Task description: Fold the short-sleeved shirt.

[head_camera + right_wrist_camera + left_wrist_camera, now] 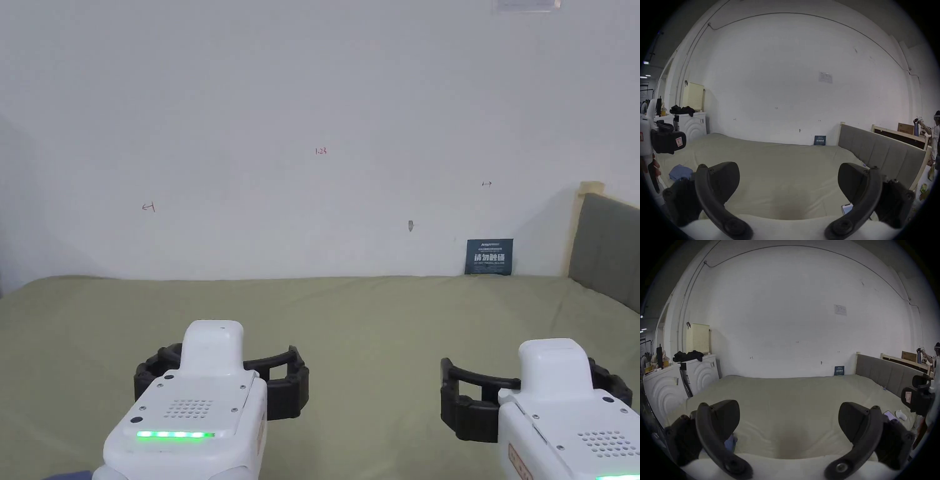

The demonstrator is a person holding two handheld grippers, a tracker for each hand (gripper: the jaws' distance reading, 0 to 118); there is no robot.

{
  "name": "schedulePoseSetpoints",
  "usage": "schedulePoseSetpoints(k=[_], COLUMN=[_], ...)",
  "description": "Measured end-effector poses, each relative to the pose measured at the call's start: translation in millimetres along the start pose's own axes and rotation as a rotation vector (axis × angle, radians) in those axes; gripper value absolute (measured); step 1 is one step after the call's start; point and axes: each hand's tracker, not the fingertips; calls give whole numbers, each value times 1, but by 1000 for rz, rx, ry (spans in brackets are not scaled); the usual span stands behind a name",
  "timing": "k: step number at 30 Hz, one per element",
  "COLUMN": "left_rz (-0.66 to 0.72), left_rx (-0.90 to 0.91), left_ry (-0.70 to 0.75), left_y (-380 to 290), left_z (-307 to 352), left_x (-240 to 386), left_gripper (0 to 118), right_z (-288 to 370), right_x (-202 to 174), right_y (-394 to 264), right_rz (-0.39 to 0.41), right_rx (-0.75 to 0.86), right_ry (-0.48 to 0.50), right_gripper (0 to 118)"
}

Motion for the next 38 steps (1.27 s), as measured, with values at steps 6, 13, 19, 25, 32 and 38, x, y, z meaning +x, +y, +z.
schedulePoseSetpoints(k=[6,13,19,25,32,38], left_rz=[13,-50,-31,-8,-49,-22], left_rx=[1,-84,-4,-34,-74,-80], left_ry=[17,-31,-87,-65,-5,67], left_y=[8,20,22,30,27,30], left_z=[-3,-4,5,4,5,-3], left_x=[-5,-2,0,-3,3,-9], left_gripper=[118,118,118,118,118,118], right_z=[-3,-1,3,6,8,11], right_x=[-2,-2,-8,-7,-6,-2], right_y=[4,12,17,21,23,25], right_rz=[16,1,11,30,9,1], right_rx=[-1,9,23,20,27,31], right_ry=[-15,16,22,31,33,32], right_gripper=[118,118,118,118,118,118])
